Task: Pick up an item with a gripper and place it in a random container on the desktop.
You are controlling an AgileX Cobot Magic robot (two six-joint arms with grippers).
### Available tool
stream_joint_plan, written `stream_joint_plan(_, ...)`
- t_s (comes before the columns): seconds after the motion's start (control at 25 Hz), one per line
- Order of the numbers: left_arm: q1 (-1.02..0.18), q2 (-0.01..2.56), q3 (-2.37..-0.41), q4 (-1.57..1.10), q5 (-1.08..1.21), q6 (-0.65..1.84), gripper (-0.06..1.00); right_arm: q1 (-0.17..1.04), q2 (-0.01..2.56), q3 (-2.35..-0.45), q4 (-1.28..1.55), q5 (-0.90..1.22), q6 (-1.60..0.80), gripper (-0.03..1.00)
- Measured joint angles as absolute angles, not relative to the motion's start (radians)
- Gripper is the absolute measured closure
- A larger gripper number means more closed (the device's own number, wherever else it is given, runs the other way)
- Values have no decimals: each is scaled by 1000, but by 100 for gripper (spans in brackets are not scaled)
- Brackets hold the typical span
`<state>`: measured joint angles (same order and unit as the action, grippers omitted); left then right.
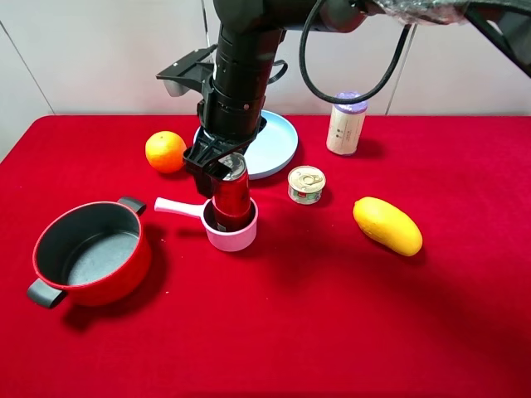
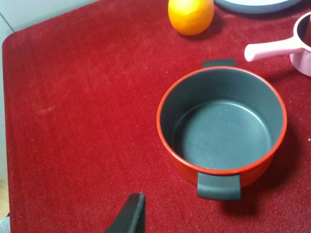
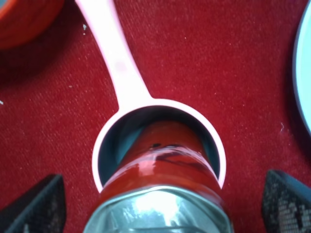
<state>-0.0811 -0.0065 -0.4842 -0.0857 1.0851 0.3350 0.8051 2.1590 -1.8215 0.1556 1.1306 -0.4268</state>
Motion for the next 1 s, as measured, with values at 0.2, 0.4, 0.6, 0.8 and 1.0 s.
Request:
stream_joint_plan(0.2,-81,-6,-484,-86,1085,335,-5,805,2159,-1821,156,1131,-427,36)
stream_joint_plan(0.4,-81,-6,-484,-86,1085,335,-5,805,2159,-1821,156,1130,-407,36)
stream_joint_plan(0.6,-81,-6,-484,-86,1085,335,-5,805,2149,-1821,148,1138,-403,36)
stream_joint_plan(0.8,-81,-6,-484,-86,1085,335,-5,805,2105,-1821,127,1173,-403,36)
stream_joint_plan(1.0,-81,-6,-484,-86,1085,335,-5,805,2046,-1821,86,1216,-402,31)
